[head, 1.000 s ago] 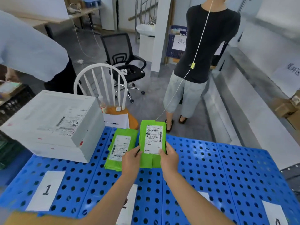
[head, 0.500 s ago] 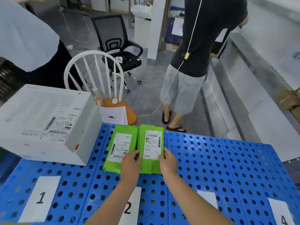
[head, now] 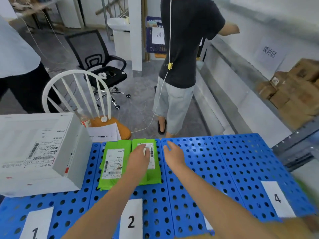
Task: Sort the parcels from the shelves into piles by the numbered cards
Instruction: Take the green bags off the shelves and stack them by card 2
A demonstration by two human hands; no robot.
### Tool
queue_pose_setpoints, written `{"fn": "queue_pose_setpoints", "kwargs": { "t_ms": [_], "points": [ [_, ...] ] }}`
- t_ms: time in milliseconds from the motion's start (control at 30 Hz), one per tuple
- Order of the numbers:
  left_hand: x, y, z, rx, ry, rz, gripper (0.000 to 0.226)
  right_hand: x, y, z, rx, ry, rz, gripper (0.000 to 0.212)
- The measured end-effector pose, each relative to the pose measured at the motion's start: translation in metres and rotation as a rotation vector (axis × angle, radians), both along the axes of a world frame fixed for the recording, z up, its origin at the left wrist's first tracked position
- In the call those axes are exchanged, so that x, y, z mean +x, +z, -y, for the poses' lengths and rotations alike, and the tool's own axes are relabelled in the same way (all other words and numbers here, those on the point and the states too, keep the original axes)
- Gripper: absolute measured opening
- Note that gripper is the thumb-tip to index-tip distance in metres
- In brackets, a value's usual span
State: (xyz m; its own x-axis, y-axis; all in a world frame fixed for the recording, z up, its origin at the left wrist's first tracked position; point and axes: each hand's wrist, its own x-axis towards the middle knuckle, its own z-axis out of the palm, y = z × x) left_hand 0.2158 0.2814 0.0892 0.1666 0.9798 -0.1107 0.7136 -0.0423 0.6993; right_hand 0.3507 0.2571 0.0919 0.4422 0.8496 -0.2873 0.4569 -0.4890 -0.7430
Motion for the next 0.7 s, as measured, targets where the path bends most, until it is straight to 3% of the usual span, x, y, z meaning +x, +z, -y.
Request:
{"fn": "queue_pose_setpoints", "kwargs": {
  "t_ms": [67,167,300,467,700],
  "points": [
    [0.018,0.021,-0.004,0.077,-0.134,-0.070,0.041,0.021,0.027,0.007,0.070,0.031,0.097,0.032],
    [0.050,0.060,-0.003,0.222,-0.294,-0.154,0.034,0.059,0.071,0.032,0.164,-0.022,0.291,0.047],
    [0.105,0.120,0.030,0.323,-0.489,-0.189,0.043,0.111,0.133,0.090,0.149,0.000,0.446,0.040],
    [0.174,0.181,0.117,0.514,-0.688,-0.116,0.048,0.168,0.191,0.205,0.145,-0.067,0.613,0.051],
    [0.250,0.242,0.271,0.711,-0.981,-0.070,0.051,0.210,0.227,0.402,0.058,-0.364,0.739,0.052]
  ]
}}
